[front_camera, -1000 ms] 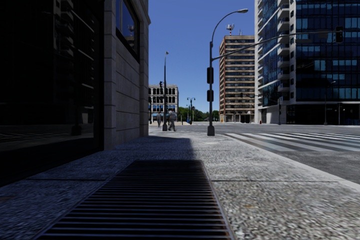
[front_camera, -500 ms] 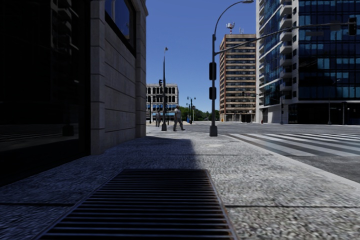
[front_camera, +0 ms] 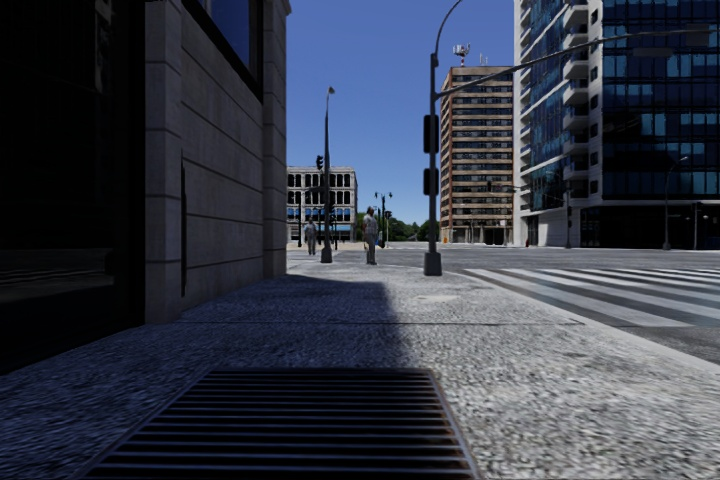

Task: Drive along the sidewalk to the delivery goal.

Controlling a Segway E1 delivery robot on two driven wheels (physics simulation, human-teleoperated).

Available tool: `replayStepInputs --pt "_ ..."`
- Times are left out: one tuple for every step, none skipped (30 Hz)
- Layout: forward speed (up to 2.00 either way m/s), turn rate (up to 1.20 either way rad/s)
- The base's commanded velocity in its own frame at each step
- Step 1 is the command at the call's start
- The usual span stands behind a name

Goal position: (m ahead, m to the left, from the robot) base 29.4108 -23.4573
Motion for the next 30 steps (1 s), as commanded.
replayStepInputs --pt "1.47 0.00" --pt "1.47 0.00" --pt "1.47 0.00" --pt "1.47 0.00" --pt "1.47 0.00" --pt "1.47 0.00" --pt "1.47 0.00" --pt "1.47 0.00" --pt "1.47 0.00" --pt "1.47 0.00" --pt "1.47 0.00" --pt "1.47 0.00" --pt "1.47 0.00" --pt "1.47 0.00" --pt "1.47 0.00" --pt "1.47 0.00" --pt "1.47 0.00" --pt "1.47 0.00" --pt "1.47 0.00" --pt "1.47 0.00" --pt "1.47 0.00" --pt "1.47 0.00" --pt "1.47 0.00" --pt "1.47 0.00" --pt "1.47 0.00" --pt "1.47 0.00" --pt "1.47 0.00" --pt "1.47 0.00" --pt "1.47 0.00" --pt "1.47 0.00"
